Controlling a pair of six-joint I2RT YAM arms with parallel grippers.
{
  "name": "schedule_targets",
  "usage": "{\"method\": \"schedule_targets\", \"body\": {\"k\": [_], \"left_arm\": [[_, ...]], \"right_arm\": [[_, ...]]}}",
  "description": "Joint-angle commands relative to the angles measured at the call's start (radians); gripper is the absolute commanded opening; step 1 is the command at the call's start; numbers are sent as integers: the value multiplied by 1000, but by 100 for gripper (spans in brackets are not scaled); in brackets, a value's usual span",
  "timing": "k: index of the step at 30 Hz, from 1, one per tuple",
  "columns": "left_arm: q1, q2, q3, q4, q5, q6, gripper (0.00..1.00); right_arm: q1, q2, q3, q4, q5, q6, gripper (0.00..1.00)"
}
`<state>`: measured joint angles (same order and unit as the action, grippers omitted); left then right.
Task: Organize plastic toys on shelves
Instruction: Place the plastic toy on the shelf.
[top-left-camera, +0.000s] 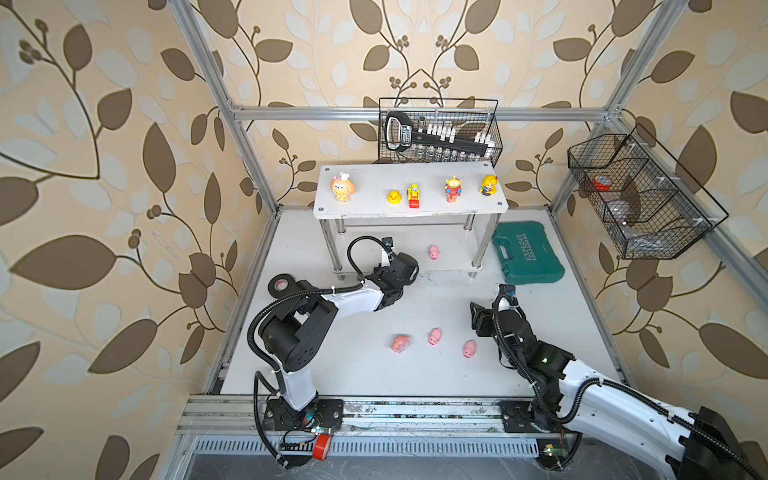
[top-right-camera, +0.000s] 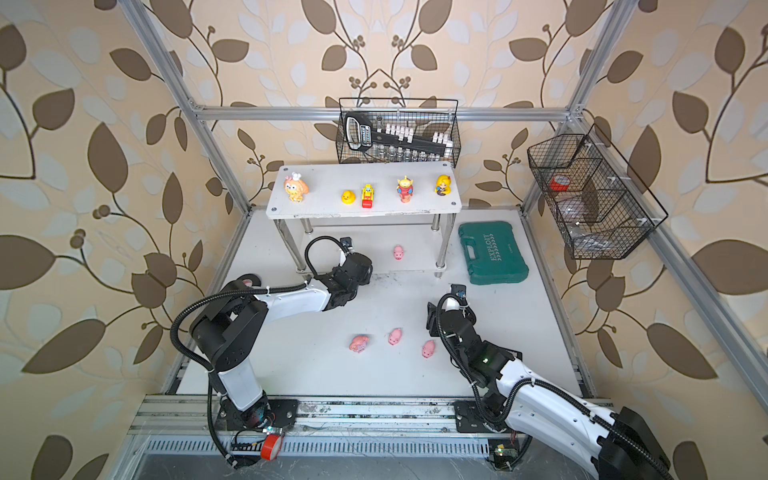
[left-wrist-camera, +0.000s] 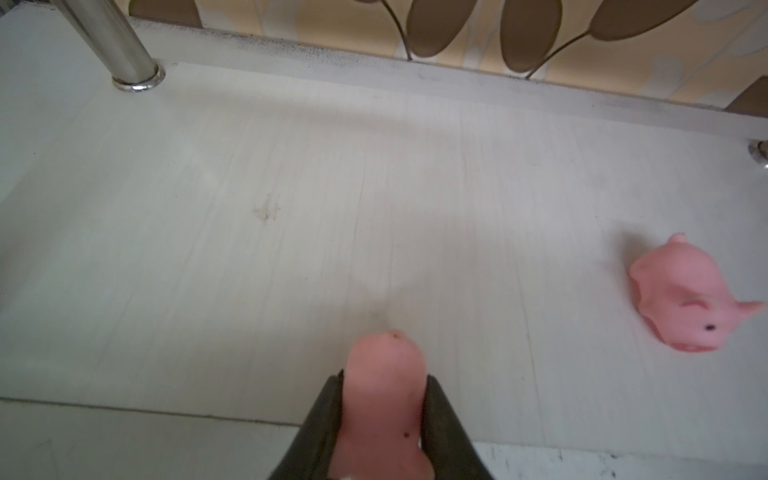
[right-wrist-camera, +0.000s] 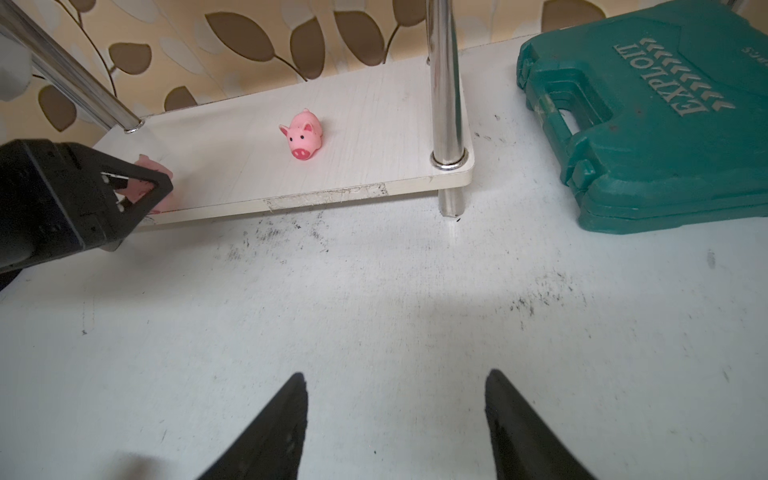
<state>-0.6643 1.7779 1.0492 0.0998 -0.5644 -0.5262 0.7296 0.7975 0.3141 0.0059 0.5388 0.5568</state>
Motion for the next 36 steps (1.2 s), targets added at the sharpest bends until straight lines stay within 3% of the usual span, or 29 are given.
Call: {"method": "schedule_targets", "body": {"k": [1, 24, 36], "left_arm": [[34, 11, 72, -29, 29, 35, 31], [93, 111, 202, -136, 240, 25, 38], [97, 77, 227, -218, 231, -21, 64]], "right_arm": [[-4, -9, -20, 15, -4, -8, 66], [-4, -3, -19, 16, -2, -8, 66], [-4, 11, -17, 21, -4, -11, 66]]}}
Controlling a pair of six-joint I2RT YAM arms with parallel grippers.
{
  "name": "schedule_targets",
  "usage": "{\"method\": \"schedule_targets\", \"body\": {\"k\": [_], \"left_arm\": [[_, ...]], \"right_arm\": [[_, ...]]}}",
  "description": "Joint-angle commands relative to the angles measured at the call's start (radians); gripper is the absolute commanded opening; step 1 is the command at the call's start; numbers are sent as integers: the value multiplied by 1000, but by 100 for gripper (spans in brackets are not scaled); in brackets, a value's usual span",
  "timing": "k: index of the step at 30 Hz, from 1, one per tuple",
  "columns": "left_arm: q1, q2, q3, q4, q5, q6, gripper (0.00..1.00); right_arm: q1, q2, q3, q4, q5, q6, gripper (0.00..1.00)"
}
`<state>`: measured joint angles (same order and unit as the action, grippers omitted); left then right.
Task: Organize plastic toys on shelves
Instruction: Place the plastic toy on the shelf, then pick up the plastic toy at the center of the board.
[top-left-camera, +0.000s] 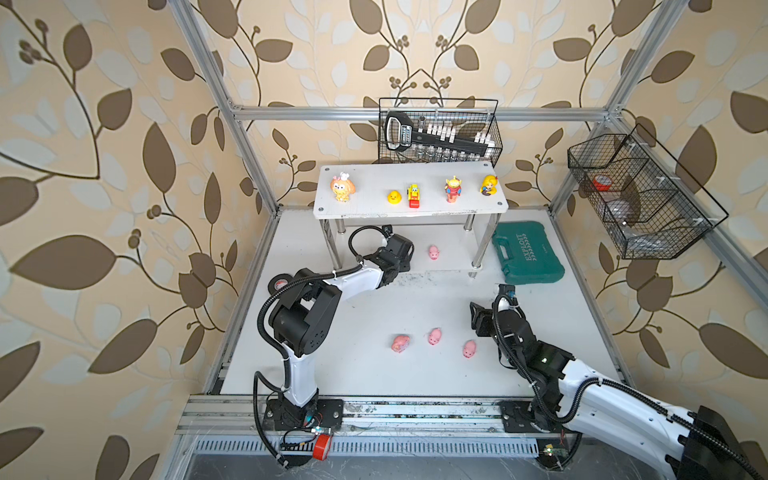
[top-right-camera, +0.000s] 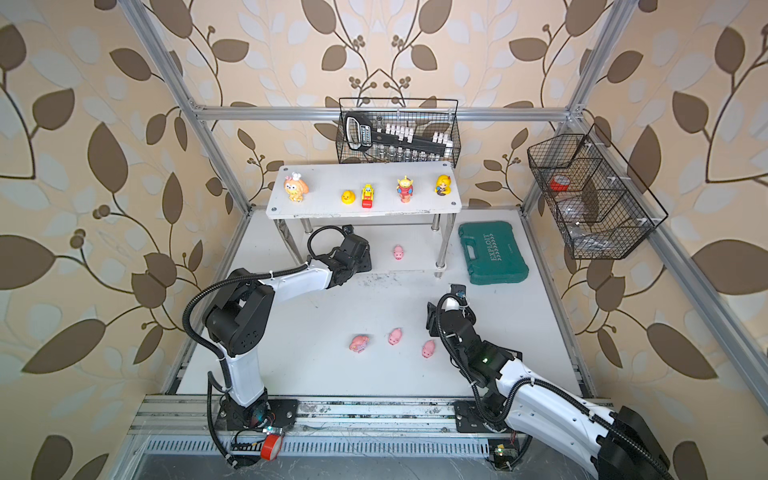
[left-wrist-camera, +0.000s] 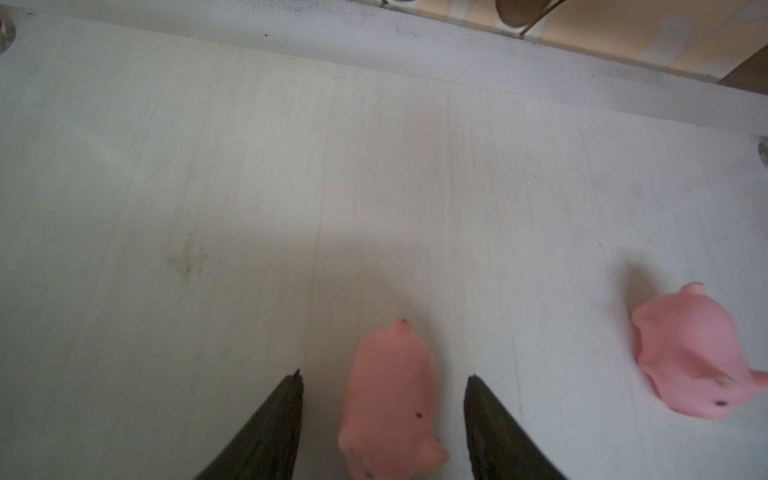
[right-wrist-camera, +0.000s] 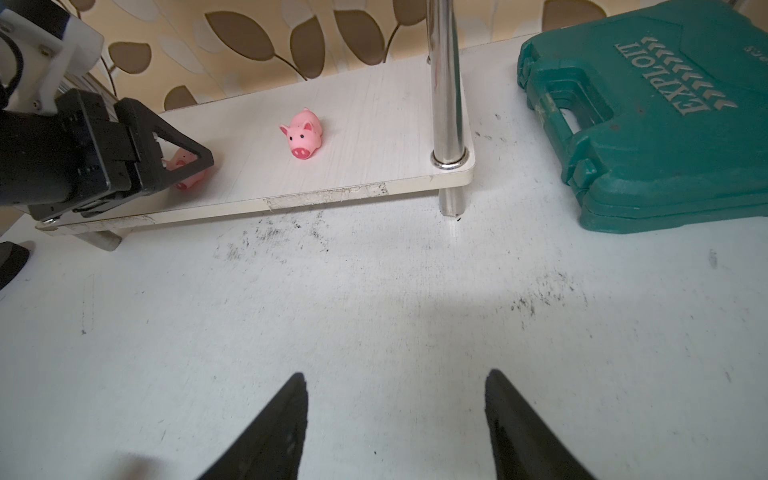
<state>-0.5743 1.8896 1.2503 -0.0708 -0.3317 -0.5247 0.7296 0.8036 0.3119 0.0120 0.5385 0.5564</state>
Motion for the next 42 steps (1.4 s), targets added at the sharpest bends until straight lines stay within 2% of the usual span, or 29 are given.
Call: {"method": "schedule_targets", "body": {"k": [1, 11, 17, 19, 22, 25, 26, 28, 29, 31, 34, 36, 40, 42], "left_arm": [[6, -43, 21, -52, 0, -28, 64], [-51, -214, -122, -34, -25, -29, 67], [-152, -396, -264, -50, -47, -34, 65], [-190, -495, -324, -72, -13, -20, 64], [-211, -630, -437, -83, 161, 40, 63], [-217, -719, -497, -168, 254, 41, 61], [-217, -738, -501, -215, 245, 12, 62], [-217, -758, -468, -412, 172, -142, 62], [-218, -761, -457, -468, 180, -199, 62], [-222, -763, -437, -584, 189, -388, 61], [-240, -755, -419, -660, 230, -572, 64], [-266, -751, -395, -699, 227, -647, 64], [-352, -740, -318, -814, 102, -779, 67], [-367, -705, -291, -872, 84, -860, 67]], "right_arm": [[-4, 5, -15, 15, -5, -11, 66], [-4, -1, -18, 16, -4, -12, 66], [-3, -5, -20, 17, -3, -11, 66], [-2, -6, -21, 18, -3, -12, 66], [-2, -6, -22, 21, -4, -12, 66], [-2, 0, -19, 20, -5, -12, 66], [-2, 1, -19, 22, -5, -12, 66], [-2, 7, -18, 22, -6, -12, 66], [-1, 10, -17, 23, -6, -12, 66], [-2, 18, -14, 22, -8, -12, 66], [-2, 27, -9, 22, -7, -12, 66], [-2, 29, -10, 21, -8, -13, 66], [-2, 26, -11, 21, -9, -14, 66], [-1, 28, -9, 21, -9, -12, 67]]}}
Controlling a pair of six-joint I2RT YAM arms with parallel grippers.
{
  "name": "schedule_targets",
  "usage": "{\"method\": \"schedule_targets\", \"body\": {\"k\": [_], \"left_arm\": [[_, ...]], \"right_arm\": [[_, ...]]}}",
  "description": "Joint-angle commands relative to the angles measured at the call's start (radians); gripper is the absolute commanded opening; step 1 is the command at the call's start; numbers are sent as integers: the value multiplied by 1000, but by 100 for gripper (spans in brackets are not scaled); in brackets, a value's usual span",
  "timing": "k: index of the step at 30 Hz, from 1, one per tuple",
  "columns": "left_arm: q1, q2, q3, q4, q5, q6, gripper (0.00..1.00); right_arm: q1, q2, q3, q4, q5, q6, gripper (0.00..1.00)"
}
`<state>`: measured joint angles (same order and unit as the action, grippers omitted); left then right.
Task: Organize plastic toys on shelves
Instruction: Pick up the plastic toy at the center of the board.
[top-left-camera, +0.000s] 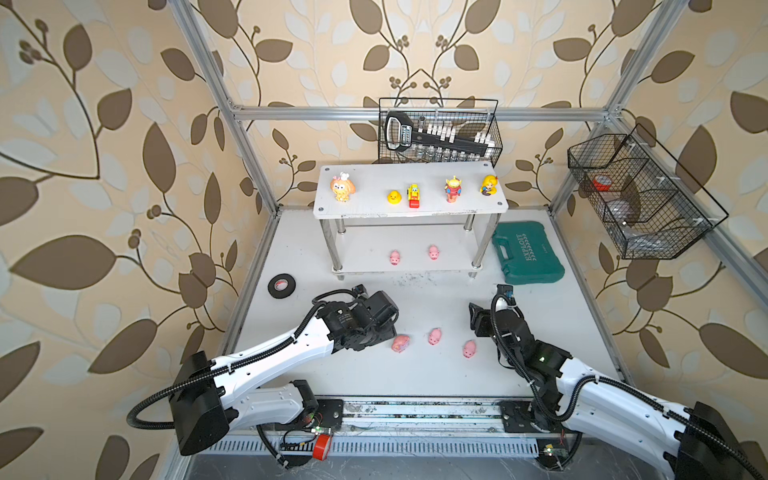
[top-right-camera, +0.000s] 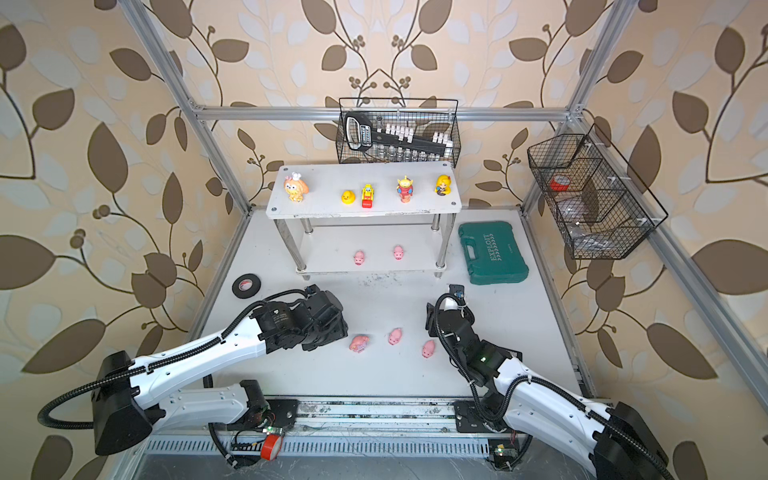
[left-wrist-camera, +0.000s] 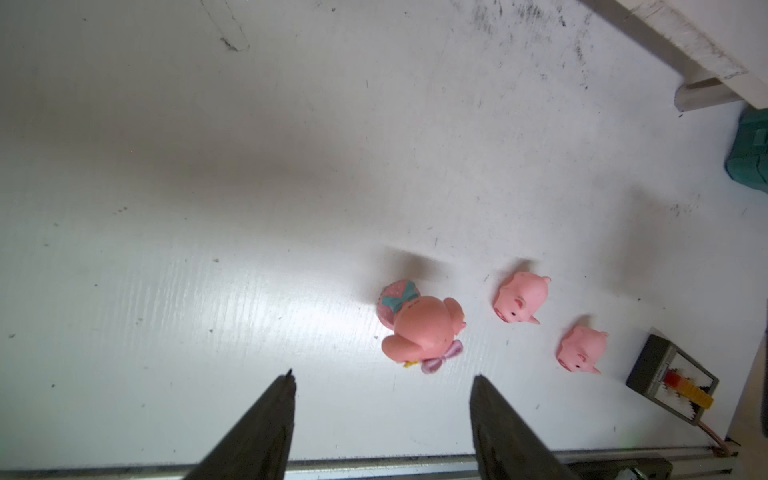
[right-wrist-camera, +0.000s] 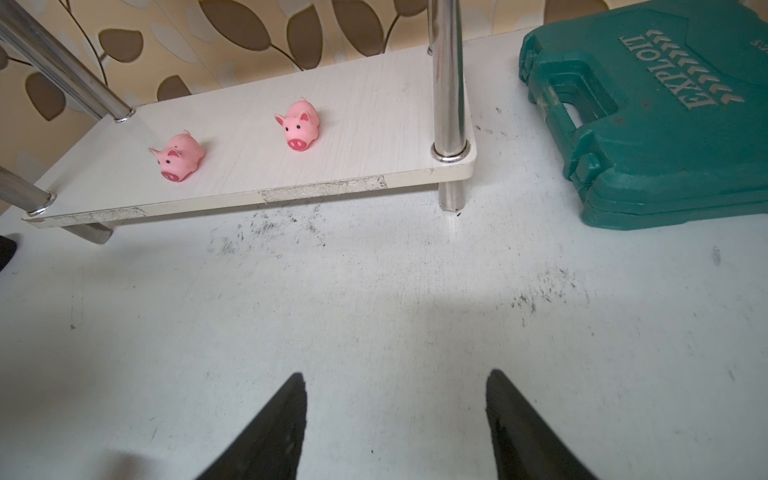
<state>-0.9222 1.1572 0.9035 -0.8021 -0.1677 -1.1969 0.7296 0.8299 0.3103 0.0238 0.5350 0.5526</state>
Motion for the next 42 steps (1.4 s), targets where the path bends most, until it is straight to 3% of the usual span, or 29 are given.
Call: {"method": "schedule_targets", "body": {"k": [1, 6, 9, 11, 14, 15, 18, 22, 25, 33, 42], "left_arm": [[-22, 57, 69, -158, -81, -225, 67], [-42, 225, 164, -258, -76, -341, 68], [-70, 255, 188, -219, -103, -369, 68], [-82, 261, 192, -170, -118, -356, 74], [-86, 275, 197, -105, -113, -311, 98], [-86, 277, 194, -79, -103, -298, 99], [-87, 274, 156, 2, -66, -297, 99], [-97, 277, 115, 30, -30, -400, 99], [-115, 321, 119, 24, -33, -442, 91], [-124, 454, 179, 7, 19, -417, 88], [-124, 506, 197, 18, 16, -395, 81]], "right_arm": [[-2, 3, -7, 10, -5, -10, 67], [-1, 5, -6, 9, -6, -8, 67], [-2, 3, -7, 9, -7, -8, 67], [-2, 3, -7, 8, -8, -10, 67], [-2, 2, -5, 8, -9, -10, 67], [-2, 2, -8, 9, -9, -10, 68], [-2, -3, -9, 10, -7, -10, 67], [-2, -3, -10, 9, -6, -10, 68], [-2, -5, -10, 9, -7, -10, 68], [-2, -17, -15, 8, -4, -8, 68], [-2, -12, -14, 9, -6, -9, 68]]}}
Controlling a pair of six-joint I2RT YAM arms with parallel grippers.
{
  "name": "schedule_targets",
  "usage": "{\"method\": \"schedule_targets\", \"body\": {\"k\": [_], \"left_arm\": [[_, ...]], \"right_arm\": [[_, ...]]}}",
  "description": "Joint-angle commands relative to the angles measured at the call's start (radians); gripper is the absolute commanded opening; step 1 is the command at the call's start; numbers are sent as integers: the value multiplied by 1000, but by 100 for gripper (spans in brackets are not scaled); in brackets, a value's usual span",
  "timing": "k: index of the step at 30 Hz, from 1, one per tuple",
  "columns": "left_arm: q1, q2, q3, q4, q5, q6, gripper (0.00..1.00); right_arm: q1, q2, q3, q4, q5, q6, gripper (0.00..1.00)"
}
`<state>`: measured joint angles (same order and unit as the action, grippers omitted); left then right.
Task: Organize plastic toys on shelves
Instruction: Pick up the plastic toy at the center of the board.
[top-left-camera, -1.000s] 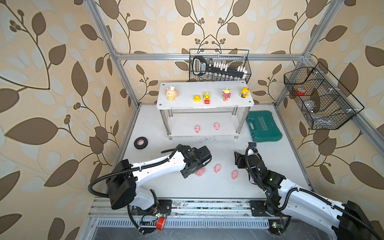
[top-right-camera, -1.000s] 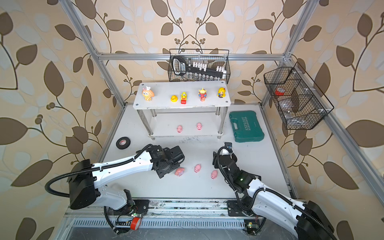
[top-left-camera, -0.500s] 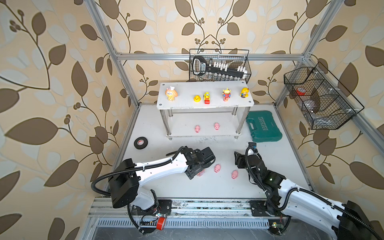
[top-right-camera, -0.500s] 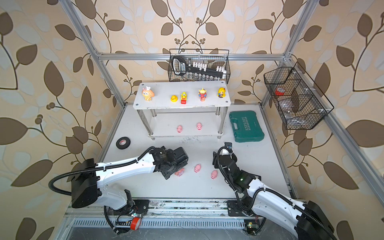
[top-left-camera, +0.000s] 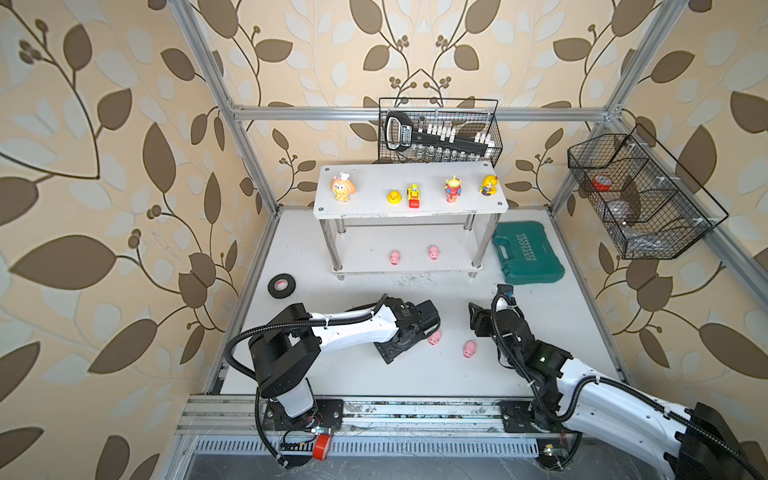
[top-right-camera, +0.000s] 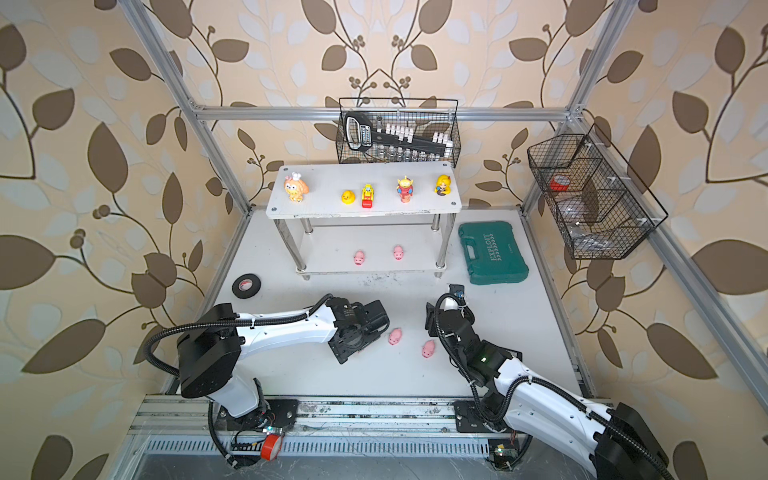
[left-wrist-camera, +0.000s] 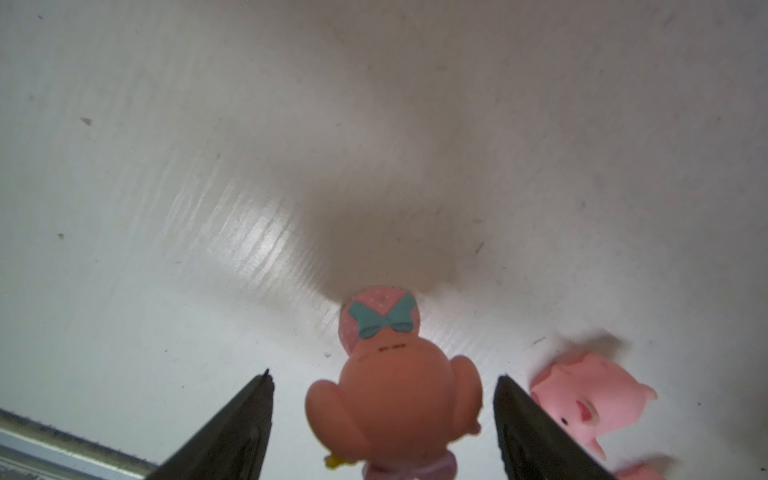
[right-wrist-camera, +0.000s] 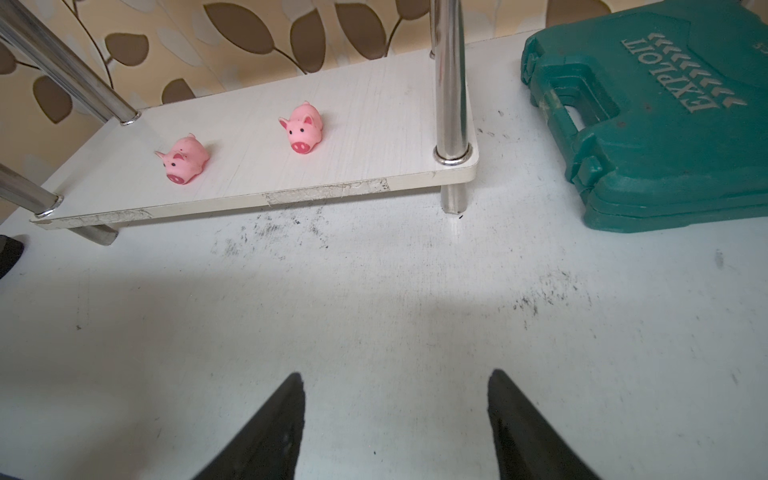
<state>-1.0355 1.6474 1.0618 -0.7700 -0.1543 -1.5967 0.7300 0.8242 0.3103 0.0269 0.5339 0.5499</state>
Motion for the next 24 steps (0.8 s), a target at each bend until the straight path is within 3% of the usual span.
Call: {"method": "schedule_targets", "body": {"k": [1, 10, 19, 24], "left_arm": [[-11, 22, 40, -10, 8, 10, 79], [-11, 39, 31, -5, 8, 13, 70], [-12, 33, 17, 15, 9, 29, 53], [-11, -19, 0, 6, -15, 96, 49]], "right_arm": [[-3, -5, -12, 5, -6, -6, 68], [-2, -3, -12, 6, -4, -5, 68], [-2, -10, -14, 4, -2, -5, 68], [-2, -13, -15, 4, -1, -6, 68]]}}
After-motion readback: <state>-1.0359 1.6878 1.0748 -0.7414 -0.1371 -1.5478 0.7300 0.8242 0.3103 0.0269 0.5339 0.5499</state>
